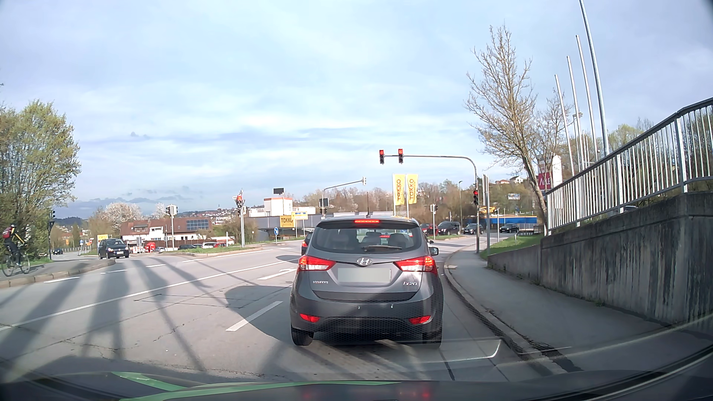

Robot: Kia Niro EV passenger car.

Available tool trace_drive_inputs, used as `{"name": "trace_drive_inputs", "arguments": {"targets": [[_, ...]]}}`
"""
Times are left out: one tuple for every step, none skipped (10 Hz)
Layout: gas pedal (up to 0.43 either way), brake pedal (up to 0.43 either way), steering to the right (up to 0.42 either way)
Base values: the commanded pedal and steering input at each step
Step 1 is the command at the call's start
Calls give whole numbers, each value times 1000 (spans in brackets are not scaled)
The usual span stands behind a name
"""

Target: Follow the waypoints while adhering to traffic rules and regulations

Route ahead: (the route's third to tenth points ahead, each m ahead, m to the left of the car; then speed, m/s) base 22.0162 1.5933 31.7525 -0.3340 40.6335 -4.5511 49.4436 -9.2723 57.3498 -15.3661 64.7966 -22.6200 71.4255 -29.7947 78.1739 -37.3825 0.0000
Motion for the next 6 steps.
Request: {"name": "trace_drive_inputs", "arguments": {"targets": [[0, 494, 33], [0, 494, 33], [0, 494, 33], [0, 494, 33], [0, 494, 34], [0, 494, 33]]}}
